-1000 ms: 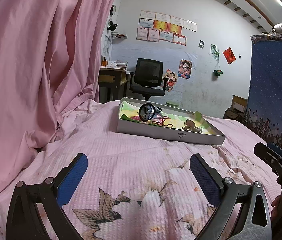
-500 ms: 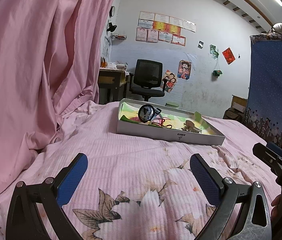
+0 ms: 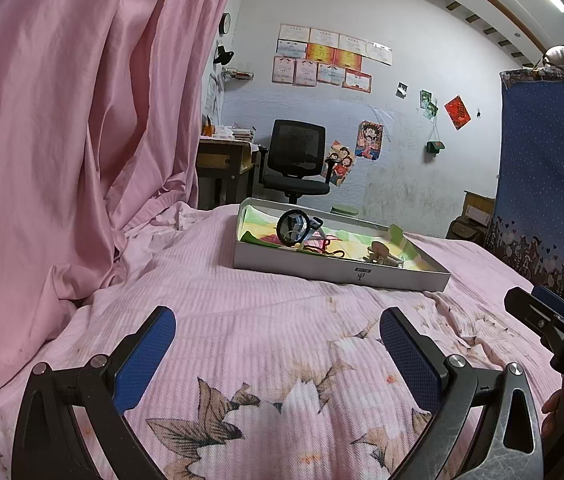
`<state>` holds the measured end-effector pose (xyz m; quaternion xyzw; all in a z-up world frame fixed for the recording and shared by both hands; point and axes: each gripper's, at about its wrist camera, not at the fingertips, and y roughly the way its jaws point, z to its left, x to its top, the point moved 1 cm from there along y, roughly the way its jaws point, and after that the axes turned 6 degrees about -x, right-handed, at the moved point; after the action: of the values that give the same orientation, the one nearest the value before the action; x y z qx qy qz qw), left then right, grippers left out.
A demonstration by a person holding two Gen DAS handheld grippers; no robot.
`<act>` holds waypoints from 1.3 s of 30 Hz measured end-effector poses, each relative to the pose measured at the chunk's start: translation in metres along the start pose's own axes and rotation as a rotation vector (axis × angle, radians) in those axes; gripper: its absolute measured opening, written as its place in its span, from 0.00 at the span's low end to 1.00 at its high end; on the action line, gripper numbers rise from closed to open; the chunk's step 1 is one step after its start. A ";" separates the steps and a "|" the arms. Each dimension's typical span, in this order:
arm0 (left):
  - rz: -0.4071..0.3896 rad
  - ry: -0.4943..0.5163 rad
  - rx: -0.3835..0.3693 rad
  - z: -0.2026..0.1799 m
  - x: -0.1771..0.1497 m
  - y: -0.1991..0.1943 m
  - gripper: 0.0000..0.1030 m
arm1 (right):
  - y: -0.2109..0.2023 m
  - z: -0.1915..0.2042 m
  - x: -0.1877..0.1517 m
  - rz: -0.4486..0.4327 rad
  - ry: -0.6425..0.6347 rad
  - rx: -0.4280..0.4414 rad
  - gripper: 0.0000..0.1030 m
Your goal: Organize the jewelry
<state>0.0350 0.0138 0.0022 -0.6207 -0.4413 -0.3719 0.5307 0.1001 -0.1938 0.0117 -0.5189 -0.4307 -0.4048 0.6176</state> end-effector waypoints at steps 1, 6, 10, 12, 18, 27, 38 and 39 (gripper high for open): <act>0.000 0.000 0.000 0.000 0.000 0.000 1.00 | 0.000 0.000 0.000 0.000 0.000 0.000 0.99; 0.000 0.001 0.000 0.000 0.000 0.000 1.00 | 0.000 0.000 0.000 0.000 0.000 0.000 0.99; 0.000 0.000 0.002 0.000 -0.001 0.000 1.00 | 0.000 0.000 0.000 0.001 0.000 0.000 0.99; 0.004 0.000 0.001 0.001 0.001 0.001 1.00 | 0.000 0.001 0.001 0.001 0.000 -0.001 0.99; 0.004 -0.006 0.004 0.004 0.006 0.002 1.00 | 0.000 0.001 0.001 0.001 0.000 -0.001 0.99; 0.004 -0.003 0.004 0.004 0.006 0.001 1.00 | 0.000 0.001 0.002 0.002 -0.001 -0.001 0.99; 0.005 -0.002 0.003 0.004 0.005 0.002 1.00 | -0.001 0.001 0.002 0.002 -0.001 -0.001 0.99; 0.004 -0.002 0.004 0.004 0.005 0.001 1.00 | -0.001 0.001 0.002 0.002 -0.001 -0.001 0.99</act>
<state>0.0381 0.0183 0.0059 -0.6210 -0.4411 -0.3693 0.5324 0.1002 -0.1929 0.0140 -0.5198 -0.4302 -0.4040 0.6177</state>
